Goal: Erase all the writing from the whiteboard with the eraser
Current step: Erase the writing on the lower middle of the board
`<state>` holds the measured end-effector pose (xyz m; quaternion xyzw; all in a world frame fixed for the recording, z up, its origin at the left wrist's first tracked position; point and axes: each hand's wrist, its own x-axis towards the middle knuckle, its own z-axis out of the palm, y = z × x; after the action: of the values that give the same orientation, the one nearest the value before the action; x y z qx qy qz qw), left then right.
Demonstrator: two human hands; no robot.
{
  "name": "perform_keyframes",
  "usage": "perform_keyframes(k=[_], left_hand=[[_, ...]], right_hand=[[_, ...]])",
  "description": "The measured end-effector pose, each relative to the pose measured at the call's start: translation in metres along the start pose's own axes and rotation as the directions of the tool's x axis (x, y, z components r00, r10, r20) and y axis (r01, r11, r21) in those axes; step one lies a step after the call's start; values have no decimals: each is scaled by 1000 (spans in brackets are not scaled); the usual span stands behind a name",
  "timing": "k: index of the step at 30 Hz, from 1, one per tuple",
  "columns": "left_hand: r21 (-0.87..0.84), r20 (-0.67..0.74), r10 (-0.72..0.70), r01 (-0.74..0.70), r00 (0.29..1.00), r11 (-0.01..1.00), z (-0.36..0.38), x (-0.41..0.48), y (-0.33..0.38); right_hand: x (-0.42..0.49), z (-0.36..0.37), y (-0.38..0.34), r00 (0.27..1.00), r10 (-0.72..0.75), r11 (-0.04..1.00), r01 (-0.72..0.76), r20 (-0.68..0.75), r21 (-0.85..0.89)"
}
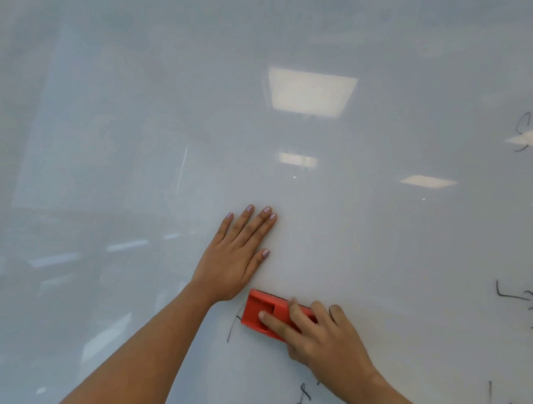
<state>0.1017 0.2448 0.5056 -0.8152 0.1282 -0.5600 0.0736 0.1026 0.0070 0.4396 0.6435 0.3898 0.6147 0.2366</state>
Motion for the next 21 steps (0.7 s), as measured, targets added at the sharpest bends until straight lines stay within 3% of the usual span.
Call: perform_keyframes(k=[3, 9, 11, 15, 17, 21], left_hand=[[-12, -4, -6, 6, 1000, 1000, 1, 0, 0], [-26, 10, 13, -12, 1000, 1000, 1, -2, -3], [-21, 1, 2, -2, 1000, 1000, 1, -2, -2], [-28, -9, -13, 13, 1000, 1000, 3, -3, 0], [-31, -9, -14, 14, 1000, 999, 2, -2, 0], [-31, 8, -2, 3, 1000, 1000, 2, -4, -3]], right_hand=[[4, 9, -35, 1000, 16, 998, -14, -24, 65], [-20, 16, -58, 973, -223, 974, 219, 57, 62], [-16, 13, -38, 985, -170, 985, 169, 22, 21], [6, 3, -17, 996, 82, 996, -81, -35, 25], [10, 4, -34, 993, 105, 993, -102, -46, 67], [-10, 10, -69, 985, -162, 984, 156, 66, 88]])
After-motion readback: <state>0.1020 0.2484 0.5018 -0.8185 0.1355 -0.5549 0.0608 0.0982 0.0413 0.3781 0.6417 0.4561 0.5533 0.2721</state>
